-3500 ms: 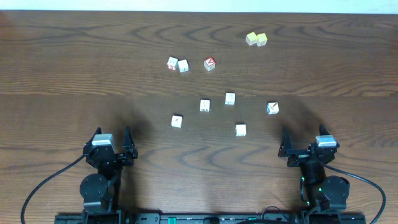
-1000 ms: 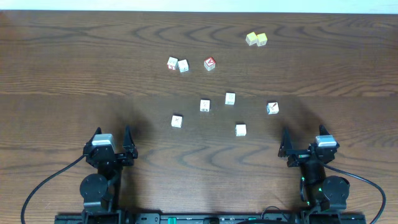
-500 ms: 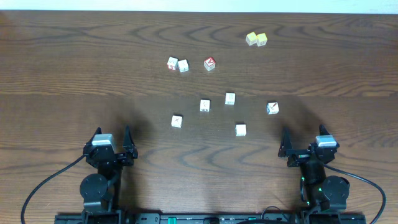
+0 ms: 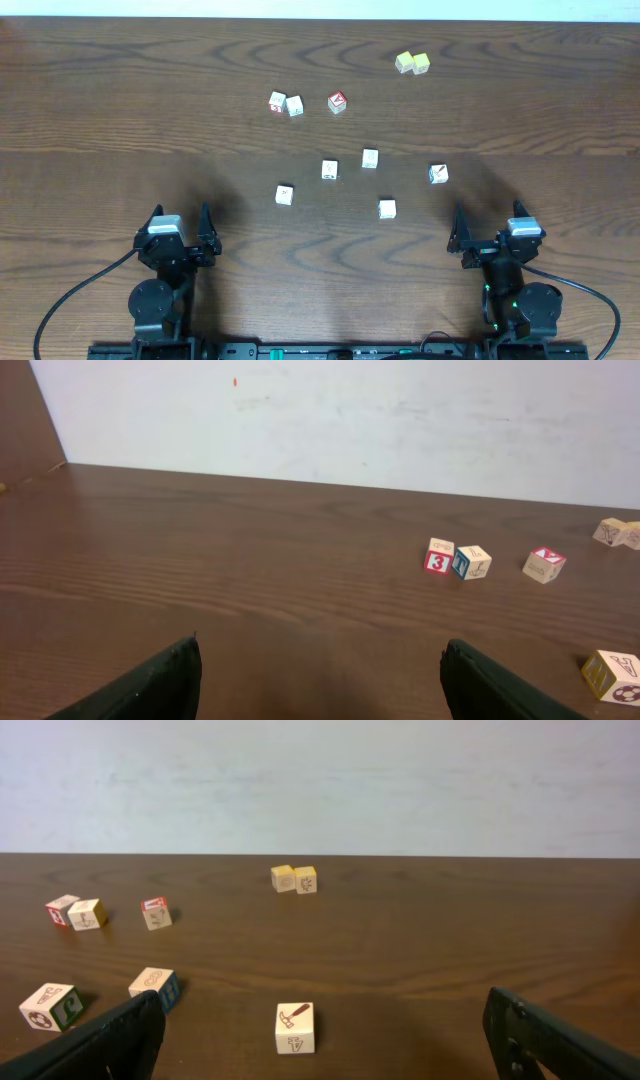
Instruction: Lift 5 blocks
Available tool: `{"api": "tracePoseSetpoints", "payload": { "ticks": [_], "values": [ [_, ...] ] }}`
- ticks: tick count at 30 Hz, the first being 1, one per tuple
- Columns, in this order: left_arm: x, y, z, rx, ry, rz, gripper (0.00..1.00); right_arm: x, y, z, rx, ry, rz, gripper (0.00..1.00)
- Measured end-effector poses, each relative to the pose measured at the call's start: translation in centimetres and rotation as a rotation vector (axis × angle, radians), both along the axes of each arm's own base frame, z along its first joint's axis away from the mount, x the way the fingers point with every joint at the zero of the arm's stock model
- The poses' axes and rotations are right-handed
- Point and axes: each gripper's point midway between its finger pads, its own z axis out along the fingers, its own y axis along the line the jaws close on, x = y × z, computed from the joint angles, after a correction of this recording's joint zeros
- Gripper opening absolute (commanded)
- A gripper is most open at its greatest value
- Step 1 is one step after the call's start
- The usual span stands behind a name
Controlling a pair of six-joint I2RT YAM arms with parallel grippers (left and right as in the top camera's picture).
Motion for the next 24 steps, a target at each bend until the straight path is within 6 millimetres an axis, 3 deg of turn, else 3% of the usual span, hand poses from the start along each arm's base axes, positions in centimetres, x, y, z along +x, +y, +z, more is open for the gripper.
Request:
{"api": "tracePoseSetpoints", "payload": {
  "ticks": [24],
  "values": [
    [0.04, -0.67, 0.15, -0.038, -0.009, -0.035, 0.77, 0.00, 0.00, 0.00, 0.000, 0.000, 0.000, 0.99]
  ]
}}
